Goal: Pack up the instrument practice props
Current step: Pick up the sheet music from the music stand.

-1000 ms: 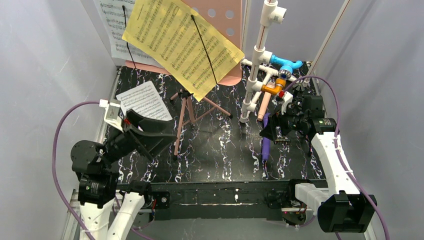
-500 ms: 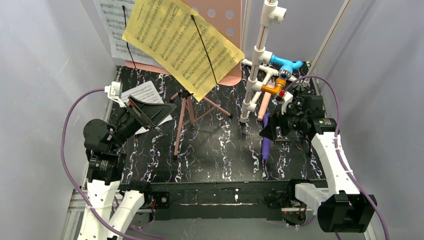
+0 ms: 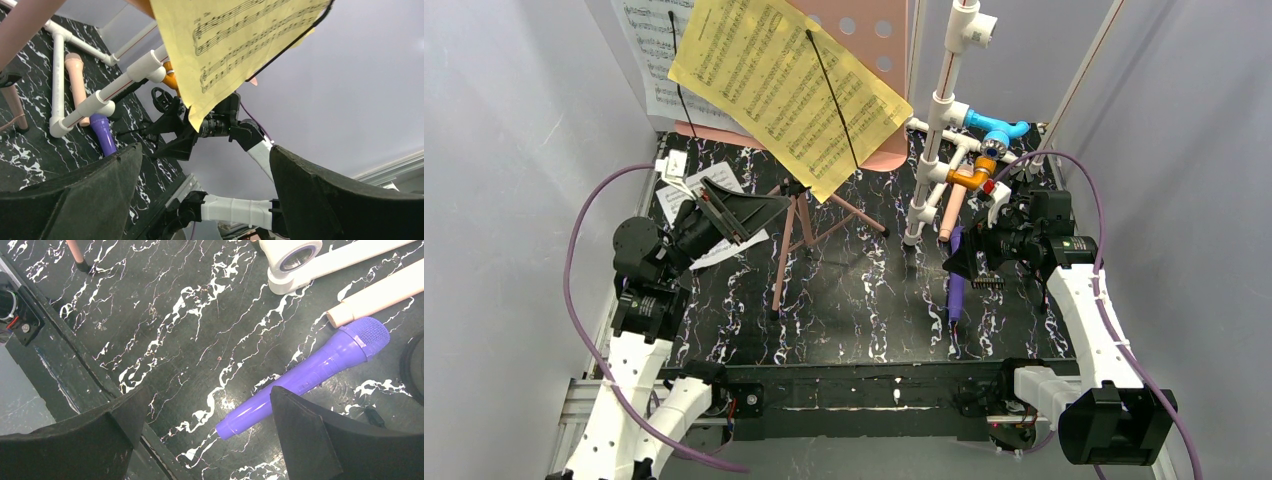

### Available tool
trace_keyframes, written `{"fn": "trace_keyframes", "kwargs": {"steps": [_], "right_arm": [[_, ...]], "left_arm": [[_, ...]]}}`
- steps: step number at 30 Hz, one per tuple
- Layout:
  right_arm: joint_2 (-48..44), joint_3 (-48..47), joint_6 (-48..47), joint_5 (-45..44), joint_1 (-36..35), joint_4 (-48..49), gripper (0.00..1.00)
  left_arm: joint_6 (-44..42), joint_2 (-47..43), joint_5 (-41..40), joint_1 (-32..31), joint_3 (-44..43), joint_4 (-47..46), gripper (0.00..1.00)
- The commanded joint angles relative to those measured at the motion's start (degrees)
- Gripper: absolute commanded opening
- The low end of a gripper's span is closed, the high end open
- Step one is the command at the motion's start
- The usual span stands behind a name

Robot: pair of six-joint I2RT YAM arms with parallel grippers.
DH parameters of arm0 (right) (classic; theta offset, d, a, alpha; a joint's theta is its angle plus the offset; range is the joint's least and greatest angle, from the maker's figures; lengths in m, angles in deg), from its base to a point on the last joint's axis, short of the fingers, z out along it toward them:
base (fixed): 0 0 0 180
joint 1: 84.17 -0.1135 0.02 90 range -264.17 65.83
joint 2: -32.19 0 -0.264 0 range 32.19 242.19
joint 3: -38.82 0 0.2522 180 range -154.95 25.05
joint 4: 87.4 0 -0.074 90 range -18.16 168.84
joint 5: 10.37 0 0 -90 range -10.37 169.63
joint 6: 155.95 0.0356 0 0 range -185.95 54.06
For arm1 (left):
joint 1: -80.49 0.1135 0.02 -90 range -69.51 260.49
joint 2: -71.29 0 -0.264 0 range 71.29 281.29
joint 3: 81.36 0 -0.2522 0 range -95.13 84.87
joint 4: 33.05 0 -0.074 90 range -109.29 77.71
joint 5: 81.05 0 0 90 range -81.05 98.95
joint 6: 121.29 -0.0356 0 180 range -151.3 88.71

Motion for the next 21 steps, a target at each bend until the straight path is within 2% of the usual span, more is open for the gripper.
{"fn": "trace_keyframes", "kwargs": {"steps": [1,21], "right_arm": [[-0.01,0.17,0.19,1.39,0.31,1.29,1.00],[-0.20,0.41,0.13,1.64,0.39,1.56,1.00]], "left_arm": [[-1.51,1.36,-1.64,-2.58,1.05,-5.03,0.98],[-2.84,3.43,-6.71,-7.87,3.99,-8.65,0.98]]}}
